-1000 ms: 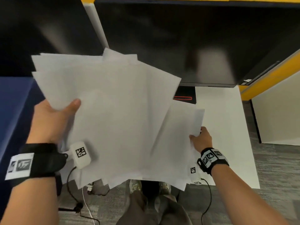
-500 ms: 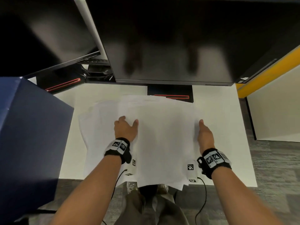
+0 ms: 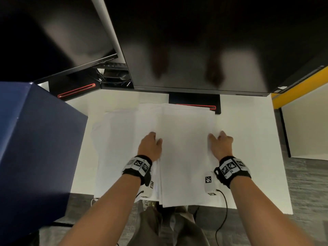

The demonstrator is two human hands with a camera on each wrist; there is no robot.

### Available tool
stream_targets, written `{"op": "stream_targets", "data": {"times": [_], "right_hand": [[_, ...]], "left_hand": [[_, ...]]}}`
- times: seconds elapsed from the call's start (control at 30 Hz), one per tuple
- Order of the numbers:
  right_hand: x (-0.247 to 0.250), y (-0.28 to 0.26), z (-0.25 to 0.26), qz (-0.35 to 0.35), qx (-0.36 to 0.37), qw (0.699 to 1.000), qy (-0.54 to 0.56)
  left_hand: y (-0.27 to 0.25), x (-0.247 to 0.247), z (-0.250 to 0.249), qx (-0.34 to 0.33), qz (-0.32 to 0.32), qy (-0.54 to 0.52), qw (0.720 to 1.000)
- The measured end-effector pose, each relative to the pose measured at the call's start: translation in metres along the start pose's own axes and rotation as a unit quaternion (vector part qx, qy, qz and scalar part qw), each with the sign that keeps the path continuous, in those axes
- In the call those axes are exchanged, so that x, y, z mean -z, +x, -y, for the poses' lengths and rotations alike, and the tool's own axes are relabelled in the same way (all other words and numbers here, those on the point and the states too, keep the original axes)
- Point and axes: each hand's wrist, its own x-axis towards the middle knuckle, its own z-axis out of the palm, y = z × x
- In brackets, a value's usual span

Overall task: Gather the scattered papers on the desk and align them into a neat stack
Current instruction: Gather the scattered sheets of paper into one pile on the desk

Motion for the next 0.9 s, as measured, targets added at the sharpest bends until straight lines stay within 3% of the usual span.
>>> {"op": "stream_targets", "data": {"times": [0.07, 0.13, 0.17, 0.23, 0.3, 0.4, 0.57, 0.63, 0.73, 0.8, 0.9], "right_hand": [[-0.016, -0.01, 0.005, 0.042, 0.043, 0.998, -0.016], [-0.02, -0.01, 0.003, 0.047, 0.042, 0.998, 0.003], [-0.015, -0.011, 0.0, 0.034, 0.02, 0.999, 0.027], [0.0, -0.005, -0.012, -0.023, -0.026, 0.998, 0.06], [0.013, -0.006, -0.021, -0.051, -0.046, 0.994, 0.082], [0.006, -0.016, -0.017, -0.036, -0.016, 0.996, 0.081], [-0.028, -0.035, 0.013, 0.051, 0.085, 0.995, 0.032], [-0.028, -0.039, 0.018, 0.054, 0.084, 0.995, 0.03], [-0.008, -0.034, 0.0, -0.006, 0.037, 0.998, 0.041], [0.004, -0.038, -0.016, -0.001, 0.01, 1.0, 0.011], [-0.009, -0.065, -0.022, 0.075, 0.02, 0.995, -0.055]], "left_hand": [[-0.01, -0.01, 0.004, -0.043, 0.034, 0.02, 0.998], [-0.016, 0.001, 0.018, -0.053, -0.014, 0.035, 0.998], [-0.017, 0.013, 0.03, -0.025, -0.067, 0.044, 0.996], [-0.02, 0.043, 0.056, 0.094, -0.17, 0.043, 0.98], [-0.024, 0.067, 0.073, 0.213, -0.192, -0.002, 0.958], [-0.02, 0.071, 0.076, 0.252, -0.15, -0.107, 0.95], [-0.013, 0.04, 0.037, 0.138, -0.038, -0.075, 0.987], [-0.018, 0.034, 0.024, 0.094, -0.029, -0.129, 0.987], [-0.024, 0.045, 0.033, 0.094, -0.058, -0.199, 0.974], [-0.031, 0.049, 0.049, 0.111, -0.013, -0.139, 0.984], [-0.05, 0.031, 0.055, 0.105, 0.057, -0.076, 0.99]]}}
